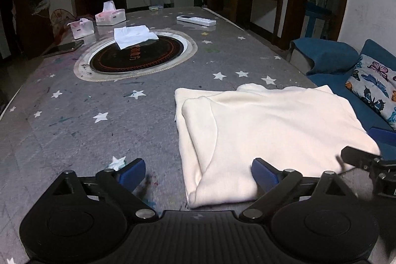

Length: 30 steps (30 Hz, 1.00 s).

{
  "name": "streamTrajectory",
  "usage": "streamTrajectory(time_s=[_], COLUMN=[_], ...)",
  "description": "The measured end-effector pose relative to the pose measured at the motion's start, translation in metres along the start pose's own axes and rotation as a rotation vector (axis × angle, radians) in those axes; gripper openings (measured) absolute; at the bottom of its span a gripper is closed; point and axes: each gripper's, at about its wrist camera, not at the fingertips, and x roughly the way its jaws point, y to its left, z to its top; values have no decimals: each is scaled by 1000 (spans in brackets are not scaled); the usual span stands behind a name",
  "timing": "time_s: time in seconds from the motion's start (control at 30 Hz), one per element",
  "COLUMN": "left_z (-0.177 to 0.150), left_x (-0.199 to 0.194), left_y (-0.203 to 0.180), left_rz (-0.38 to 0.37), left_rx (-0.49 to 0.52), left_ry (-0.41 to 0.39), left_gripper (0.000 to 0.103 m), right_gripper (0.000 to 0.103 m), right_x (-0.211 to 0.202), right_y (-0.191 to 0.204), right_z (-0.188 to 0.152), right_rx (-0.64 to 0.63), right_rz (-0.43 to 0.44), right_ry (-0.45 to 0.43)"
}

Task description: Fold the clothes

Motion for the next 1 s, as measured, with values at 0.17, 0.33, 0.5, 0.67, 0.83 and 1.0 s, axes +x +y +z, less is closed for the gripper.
streamTrajectory(time_s=[0.17, 0.33, 0.5, 0.67, 0.83, 1.0], left_z=[-10, -22, -31, -40, -47, -52], left_x=[-7, -10, -16, -18, -21, -24], left_y=[-4, -5, -5, -6, -9, -12], left_rz=[7, 15, 19, 13, 16, 32], left_rx=[16, 12, 1, -16, -18, -7], left_ry=[6, 22, 26, 48, 54, 51], left_gripper=[103, 103, 103, 103, 103, 103], right_gripper=[97, 103, 103, 103, 103, 103], right_x=[-8, -16, -23, -28, -32, -33], right_y=[5, 8, 8, 11, 16, 17], right_z=[-7, -14, -19, -25, -28, -31], right_rx=[18, 28, 45, 43, 39, 46], right_rz=[-17, -36, -36, -64, -87, -87], right_ry=[-5, -11, -17, -27, -36, -13])
